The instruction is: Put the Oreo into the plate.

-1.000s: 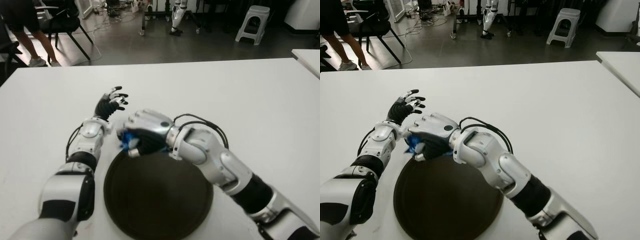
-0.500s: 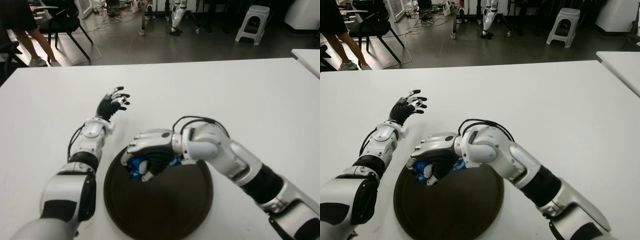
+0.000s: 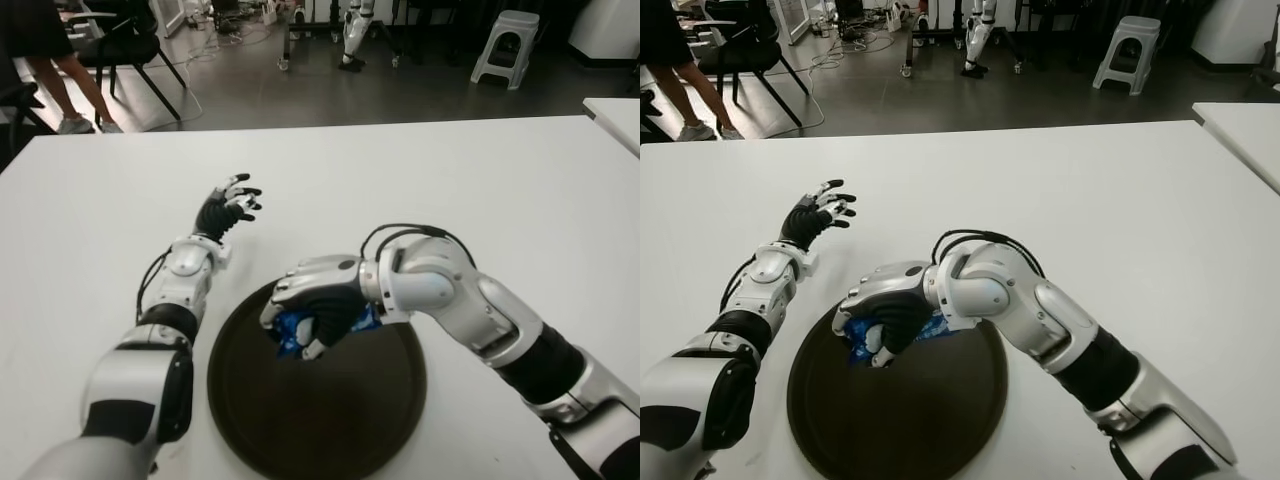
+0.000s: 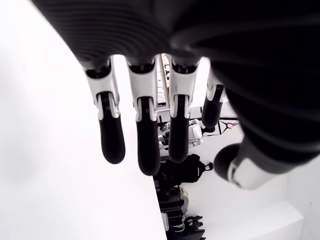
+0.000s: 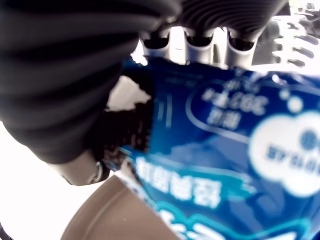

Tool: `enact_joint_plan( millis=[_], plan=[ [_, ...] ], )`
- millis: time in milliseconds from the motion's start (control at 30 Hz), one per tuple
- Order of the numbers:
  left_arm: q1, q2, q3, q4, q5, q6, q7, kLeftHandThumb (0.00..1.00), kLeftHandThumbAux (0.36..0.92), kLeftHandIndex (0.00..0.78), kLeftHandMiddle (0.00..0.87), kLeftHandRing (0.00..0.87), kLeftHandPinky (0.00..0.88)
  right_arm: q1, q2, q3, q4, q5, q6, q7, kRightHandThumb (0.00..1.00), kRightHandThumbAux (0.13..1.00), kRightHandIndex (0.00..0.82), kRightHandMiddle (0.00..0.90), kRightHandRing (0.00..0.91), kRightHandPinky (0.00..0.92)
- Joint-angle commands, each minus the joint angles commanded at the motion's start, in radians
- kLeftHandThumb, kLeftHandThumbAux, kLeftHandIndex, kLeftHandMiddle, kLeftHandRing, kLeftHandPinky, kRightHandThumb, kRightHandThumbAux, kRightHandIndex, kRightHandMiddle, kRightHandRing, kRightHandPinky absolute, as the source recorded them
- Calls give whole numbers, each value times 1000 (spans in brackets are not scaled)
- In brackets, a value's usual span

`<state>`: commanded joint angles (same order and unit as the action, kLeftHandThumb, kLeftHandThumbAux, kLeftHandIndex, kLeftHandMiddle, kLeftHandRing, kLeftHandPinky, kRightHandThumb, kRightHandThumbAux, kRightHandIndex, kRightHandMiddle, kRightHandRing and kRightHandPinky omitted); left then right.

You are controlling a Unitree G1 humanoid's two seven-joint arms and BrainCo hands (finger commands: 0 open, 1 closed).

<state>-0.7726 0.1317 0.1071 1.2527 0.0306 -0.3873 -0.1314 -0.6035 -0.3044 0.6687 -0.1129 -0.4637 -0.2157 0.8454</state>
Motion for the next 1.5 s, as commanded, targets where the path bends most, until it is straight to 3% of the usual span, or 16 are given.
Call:
enact_joint_plan(
  millis=[33,67,133,167,200,300,400,600,800,1133,1500],
  plan=[
    [0,0,0,0,-1,0,-1,157,642,161,306,361,405,2,20,33,83,-52,-39,-64,707,734,410,578,617,632],
    [0,-1,0,0,-1,-1,-1,158,642,160,305,362,406,4,34,57,144,-90,-69,-111,697,738,406,495,531,545],
    [1,-2,1,-1,-3,-1,-3,159,642,159,305,362,406,6,47,88,199,-164,-99,-183,688,742,403,424,456,470],
    [1,-2,2,-2,-4,-1,-5,157,642,161,305,363,406,6,47,93,196,-201,-98,-208,448,768,288,305,333,347],
    [1,-2,2,-3,-5,-2,-7,154,640,162,306,363,405,6,47,97,196,-228,-98,-229,286,767,202,210,238,265],
    [2,-2,3,-5,-6,-3,-8,152,636,165,309,365,404,8,54,100,208,-272,-99,-266,93,737,80,72,95,144],
    [3,-3,5,-6,-8,-5,-7,159,631,168,313,369,411,46,58,95,209,-317,-84,-327,30,649,27,23,32,53],
    [3,-2,5,-6,-7,-7,-5,168,630,165,312,362,404,76,53,73,184,-324,-81,-370,3,486,2,2,3,5],
    [3,-2,7,-6,-9,-6,-5,175,635,169,319,370,414,93,62,57,175,-319,-65,-374,0,419,0,0,0,0],
    [3,-2,8,-8,-10,-6,-10,187,626,164,313,366,419,110,73,26,180,-295,-53,-383,0,410,0,0,0,0],
    [1,1,2,-7,-2,2,-2,177,629,171,319,363,413,97,59,-3,216,-266,-81,-381,0,402,0,0,0,0]
  ],
)
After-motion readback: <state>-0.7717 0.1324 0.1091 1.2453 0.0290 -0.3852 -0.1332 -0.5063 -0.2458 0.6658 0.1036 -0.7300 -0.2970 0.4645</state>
